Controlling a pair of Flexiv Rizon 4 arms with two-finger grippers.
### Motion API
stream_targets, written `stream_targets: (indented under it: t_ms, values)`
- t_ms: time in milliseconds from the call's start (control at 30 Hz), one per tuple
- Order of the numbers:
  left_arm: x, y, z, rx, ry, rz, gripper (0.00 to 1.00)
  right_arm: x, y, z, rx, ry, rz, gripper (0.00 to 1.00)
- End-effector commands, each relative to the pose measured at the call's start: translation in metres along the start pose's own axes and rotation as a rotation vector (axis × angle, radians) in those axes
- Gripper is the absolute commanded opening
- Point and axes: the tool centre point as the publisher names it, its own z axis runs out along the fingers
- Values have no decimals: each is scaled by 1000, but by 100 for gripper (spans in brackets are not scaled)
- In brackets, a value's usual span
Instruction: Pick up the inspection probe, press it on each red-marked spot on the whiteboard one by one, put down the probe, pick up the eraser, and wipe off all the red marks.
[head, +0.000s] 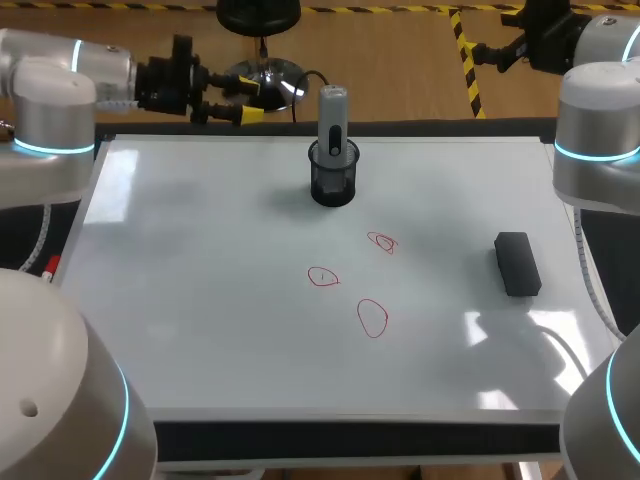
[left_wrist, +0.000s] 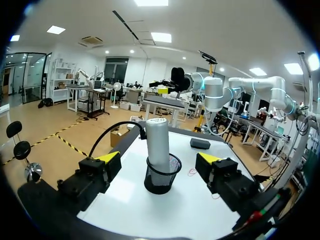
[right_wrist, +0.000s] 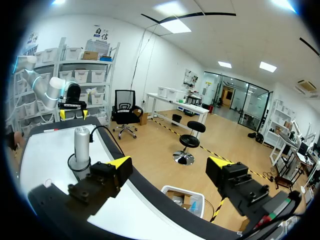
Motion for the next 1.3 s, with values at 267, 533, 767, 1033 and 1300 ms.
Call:
stream_targets:
  t_ms: [267,533,767,1033,1300]
  values:
    - [-6,12,28,44,83,-13,100,0,0,0,0,0,0,100]
    - [-9,19,44,39,119,-38,100,0,0,0,0,0,0,100]
    - [-18,24,56,46,147,-52,100,0,0,0,0,0,0,100]
    - [-21,28,73,58,178,-65,100,0,0,0,0,0,0,100]
    - [-19,30,90,59,221,-62,100,0,0,0,0,0,0,100]
